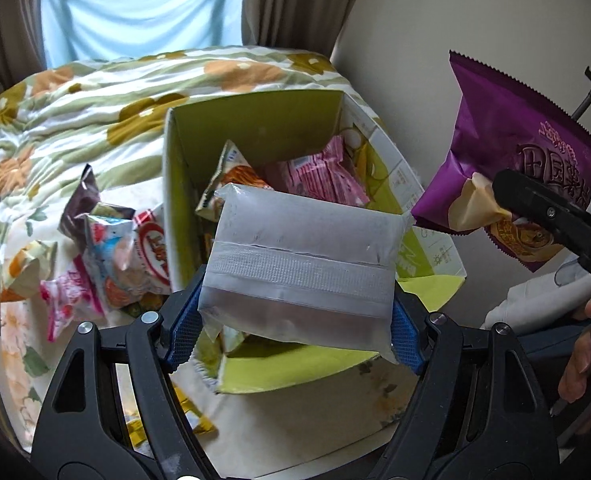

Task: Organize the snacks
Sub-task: 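Drop the clear packet into the box with the left tool while the right tool drops the purple bag in, then move both open tools back to the snack bags on the table, then grasp the orange cake bag with the left tool while the right tool grasps the pink bag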

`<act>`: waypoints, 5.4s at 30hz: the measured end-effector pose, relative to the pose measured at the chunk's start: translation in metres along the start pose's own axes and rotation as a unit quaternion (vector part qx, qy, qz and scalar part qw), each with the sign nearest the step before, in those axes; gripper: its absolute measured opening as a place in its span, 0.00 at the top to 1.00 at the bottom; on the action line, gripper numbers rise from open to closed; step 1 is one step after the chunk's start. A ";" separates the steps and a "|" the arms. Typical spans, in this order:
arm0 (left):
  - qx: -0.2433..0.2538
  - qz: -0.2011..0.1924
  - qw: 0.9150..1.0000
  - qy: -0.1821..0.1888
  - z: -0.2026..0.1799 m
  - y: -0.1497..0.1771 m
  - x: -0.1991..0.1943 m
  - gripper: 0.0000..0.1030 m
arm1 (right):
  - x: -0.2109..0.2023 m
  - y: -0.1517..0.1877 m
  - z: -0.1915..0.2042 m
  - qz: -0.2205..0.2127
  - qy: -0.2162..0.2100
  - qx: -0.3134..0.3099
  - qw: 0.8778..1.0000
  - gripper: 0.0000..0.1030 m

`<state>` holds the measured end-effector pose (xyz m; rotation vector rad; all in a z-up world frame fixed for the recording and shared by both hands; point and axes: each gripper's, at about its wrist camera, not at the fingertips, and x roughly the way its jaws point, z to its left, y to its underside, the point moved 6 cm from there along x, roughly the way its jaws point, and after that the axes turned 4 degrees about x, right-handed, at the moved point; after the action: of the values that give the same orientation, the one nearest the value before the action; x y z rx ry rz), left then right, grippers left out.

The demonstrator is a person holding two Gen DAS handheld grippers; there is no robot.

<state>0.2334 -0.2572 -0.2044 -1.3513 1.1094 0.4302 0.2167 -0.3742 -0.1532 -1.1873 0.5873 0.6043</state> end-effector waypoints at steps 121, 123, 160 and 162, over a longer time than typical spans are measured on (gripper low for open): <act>0.110 0.119 0.987 0.022 0.380 0.055 0.064 0.03 | 0.246 0.174 0.321 0.172 0.003 -0.196 0.965 0.00; 0.112 0.123 0.986 0.028 0.381 0.055 0.068 0.15 | 0.252 0.173 0.322 0.173 0.002 -0.200 0.964 0.00; 0.082 0.098 0.992 0.020 0.409 0.079 0.027 0.44 | 0.271 0.183 0.336 0.179 -0.001 -0.189 0.965 0.45; 0.081 0.094 0.992 0.019 0.408 0.078 0.023 0.46 | 0.268 0.183 0.337 0.177 -0.007 -0.184 0.967 0.49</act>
<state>0.3361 0.1256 -0.3301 -1.1221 1.2820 0.4431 0.3102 0.0286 -0.3721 -1.4357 0.7017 1.0599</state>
